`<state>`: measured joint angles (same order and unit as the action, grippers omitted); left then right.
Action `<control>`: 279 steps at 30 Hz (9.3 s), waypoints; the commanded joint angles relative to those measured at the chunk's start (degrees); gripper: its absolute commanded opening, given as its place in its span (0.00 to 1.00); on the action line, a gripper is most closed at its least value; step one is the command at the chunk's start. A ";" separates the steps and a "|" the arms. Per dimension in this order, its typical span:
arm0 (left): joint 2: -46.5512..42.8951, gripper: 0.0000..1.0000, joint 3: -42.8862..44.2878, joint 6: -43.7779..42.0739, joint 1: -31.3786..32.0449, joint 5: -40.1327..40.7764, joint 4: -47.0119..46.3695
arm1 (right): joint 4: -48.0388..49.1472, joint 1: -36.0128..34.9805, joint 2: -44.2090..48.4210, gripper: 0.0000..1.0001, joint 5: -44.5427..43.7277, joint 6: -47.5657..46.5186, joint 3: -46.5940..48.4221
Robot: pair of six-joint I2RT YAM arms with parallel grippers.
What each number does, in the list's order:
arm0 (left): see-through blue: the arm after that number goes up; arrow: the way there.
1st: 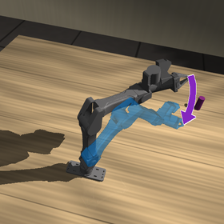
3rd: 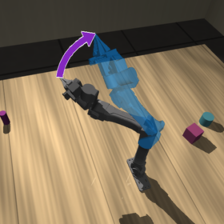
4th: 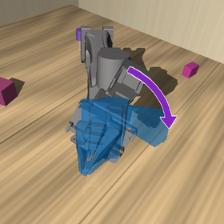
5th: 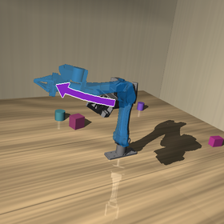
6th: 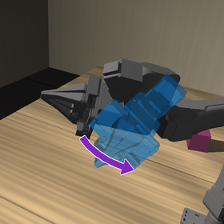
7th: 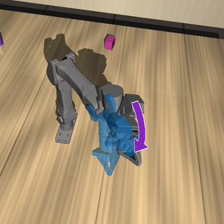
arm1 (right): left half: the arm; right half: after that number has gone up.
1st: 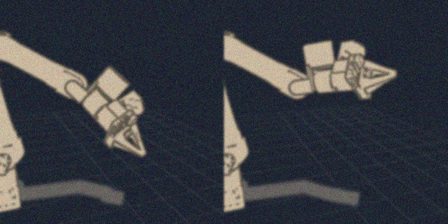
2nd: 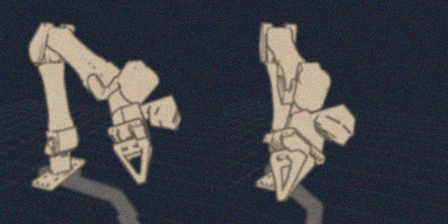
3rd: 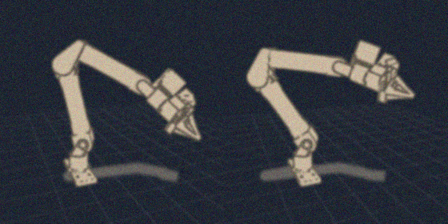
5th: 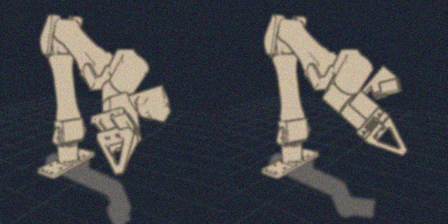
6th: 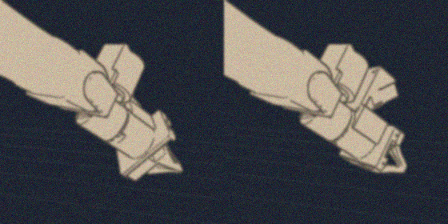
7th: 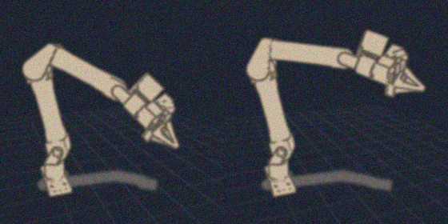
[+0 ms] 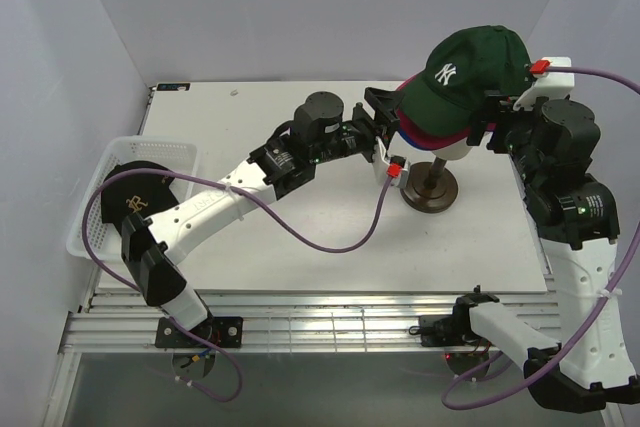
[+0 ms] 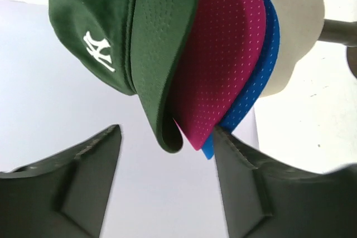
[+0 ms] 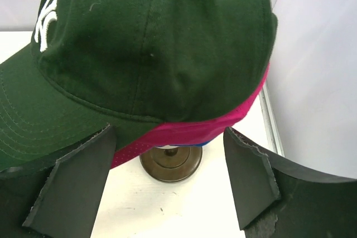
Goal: Stack the hats
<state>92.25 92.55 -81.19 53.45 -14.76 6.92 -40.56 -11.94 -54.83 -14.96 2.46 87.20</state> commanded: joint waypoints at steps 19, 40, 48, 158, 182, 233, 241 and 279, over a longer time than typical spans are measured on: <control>-6.19 0.33 14.08 34.76 -7.20 -7.72 26.04 | 1.79 0.26 -4.32 0.63 12.21 -11.86 19.77; 7.85 0.30 9.47 62.02 -9.07 -21.88 15.85 | 3.55 -4.49 -5.47 0.08 23.94 -13.27 0.71; 10.93 0.36 16.25 66.51 -8.54 -23.21 14.00 | 4.34 -4.49 -4.15 0.08 22.69 -11.07 -6.42; -14.29 0.64 -27.25 74.86 -73.67 -11.25 3.98 | 50.91 -21.01 -40.46 0.30 -46.65 -59.67 -34.55; -15.08 0.63 -26.20 75.30 -73.58 -11.69 3.89 | 86.87 -26.11 -48.36 0.31 -46.83 -99.57 -22.51; -15.26 0.71 -28.13 71.70 -75.16 -7.48 5.73 | 60.96 -36.39 -19.26 0.37 -51.40 -79.02 -45.36; -6.73 0.84 -21.89 64.58 -80.78 0.77 13.74 | 47.33 -41.05 -21.28 0.43 -46.65 -67.15 -40.53; -5.32 0.06 -8.80 63.25 -88.69 -11.95 26.48 | 42.67 -42.81 -25.15 0.43 -47.27 -64.69 -35.34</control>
<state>91.55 81.06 -18.96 -34.92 -22.37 32.77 2.61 -54.19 -80.51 -61.41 -63.35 49.08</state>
